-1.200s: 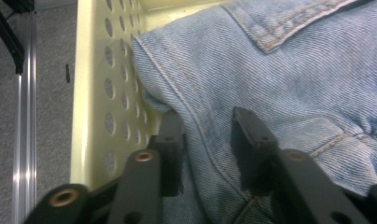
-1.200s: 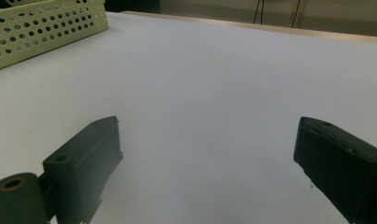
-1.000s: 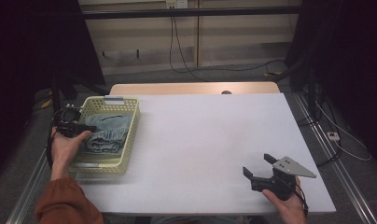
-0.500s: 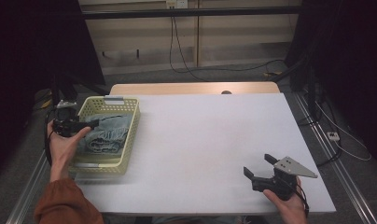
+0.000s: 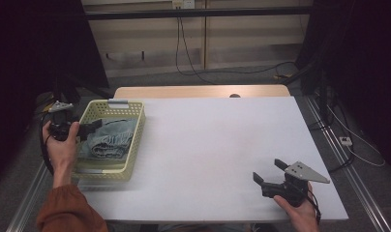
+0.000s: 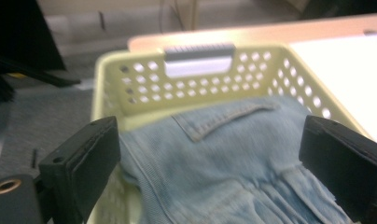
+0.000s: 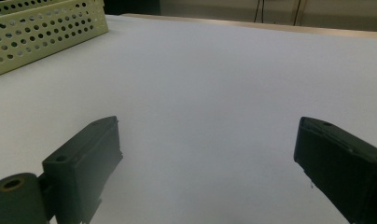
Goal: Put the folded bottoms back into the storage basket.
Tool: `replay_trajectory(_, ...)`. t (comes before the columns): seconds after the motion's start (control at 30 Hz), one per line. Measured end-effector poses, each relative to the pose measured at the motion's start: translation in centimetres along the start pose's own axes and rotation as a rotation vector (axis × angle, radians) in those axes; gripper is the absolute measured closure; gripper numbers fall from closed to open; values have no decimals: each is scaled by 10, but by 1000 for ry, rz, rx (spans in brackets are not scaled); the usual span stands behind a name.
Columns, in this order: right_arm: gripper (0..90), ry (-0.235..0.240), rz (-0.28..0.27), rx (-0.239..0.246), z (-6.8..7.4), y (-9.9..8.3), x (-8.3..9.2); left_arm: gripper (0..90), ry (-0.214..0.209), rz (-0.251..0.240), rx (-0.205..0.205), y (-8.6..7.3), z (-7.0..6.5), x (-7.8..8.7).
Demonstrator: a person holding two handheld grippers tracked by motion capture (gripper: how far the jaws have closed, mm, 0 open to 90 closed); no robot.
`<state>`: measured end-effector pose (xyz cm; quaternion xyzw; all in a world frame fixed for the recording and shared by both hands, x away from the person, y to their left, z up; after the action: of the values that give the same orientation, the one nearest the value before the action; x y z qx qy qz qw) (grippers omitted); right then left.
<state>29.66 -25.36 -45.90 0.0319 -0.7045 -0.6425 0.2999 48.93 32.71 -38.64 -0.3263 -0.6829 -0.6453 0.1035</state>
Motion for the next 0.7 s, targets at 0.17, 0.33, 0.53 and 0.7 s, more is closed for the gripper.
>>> replay_trajectory(0.17,74,-3,2,3,0,0,-1,48,2,-72,-7,5,2,6)
replay_trajectory(0.33,74,-8,3,6,1,1,-2,48,-13,-86,-60,5,-2,7)
replay_trajectory(0.53,74,-20,16,1,0,0,-4,52,-103,-61,-72,-2,-13,10)
replay_trajectory(0.7,74,-23,12,7,0,1,-3,54,-94,-59,-88,-6,-17,12)
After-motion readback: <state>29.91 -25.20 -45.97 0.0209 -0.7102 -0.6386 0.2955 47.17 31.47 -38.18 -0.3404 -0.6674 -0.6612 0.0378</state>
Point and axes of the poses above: each handheld gripper's, and its own axes: x roughly backward along the jaws, y roughly out of its top, z roughly to its left, the point moved 5 cm from there along -x, roughly forward along the jaws, and after that the axes turned 6 degrees about x, right-handed, at the moved point
